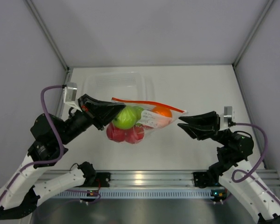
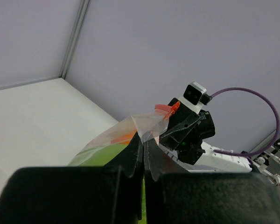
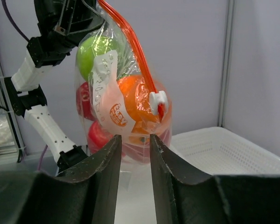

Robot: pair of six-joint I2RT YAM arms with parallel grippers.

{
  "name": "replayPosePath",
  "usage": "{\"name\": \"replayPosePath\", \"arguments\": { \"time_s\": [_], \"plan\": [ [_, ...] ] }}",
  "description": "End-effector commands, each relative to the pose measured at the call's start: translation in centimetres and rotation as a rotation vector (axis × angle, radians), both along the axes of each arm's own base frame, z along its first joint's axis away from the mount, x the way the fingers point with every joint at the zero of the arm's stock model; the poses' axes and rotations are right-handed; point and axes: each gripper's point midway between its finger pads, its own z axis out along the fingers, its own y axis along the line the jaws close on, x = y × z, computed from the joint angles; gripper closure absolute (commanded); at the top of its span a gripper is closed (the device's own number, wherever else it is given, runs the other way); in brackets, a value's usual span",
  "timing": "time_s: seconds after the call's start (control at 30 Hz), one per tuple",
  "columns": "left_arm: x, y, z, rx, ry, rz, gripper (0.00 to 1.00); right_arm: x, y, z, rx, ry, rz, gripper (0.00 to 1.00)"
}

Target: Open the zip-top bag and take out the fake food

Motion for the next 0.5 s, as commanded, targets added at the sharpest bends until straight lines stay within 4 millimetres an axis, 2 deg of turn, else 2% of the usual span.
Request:
{"name": "replayPosePath", "arguments": {
  "time_s": [0.0, 0.13, 0.27, 0.47],
  "plan": [
    [-0.6, 0.9, 3.2, -0.119, -0.060, 0.003, 1.00, -1.8, -0.6, 2.3, 0.056, -0.126, 0.028, 0.69],
    [-0.4, 1.0, 3.1, -0.122, -0.057, 0.011, 1.00, -1.4, -0.8, 2.2, 0.076, -0.111, 0.012, 0.68],
    [-0.7, 0.7, 3.3, -0.130, -0.059, -0.010, 1.00, 1.1, -1.4, 1.8, 0.096, -0.046, -0.105, 0.58],
    [-1.2, 0.4, 3.6, -0.137, -0.062, -0.046, 1.00, 2.2, -1.6, 1.8, 0.117, -0.029, -0.143, 0.55]
  ]
}}
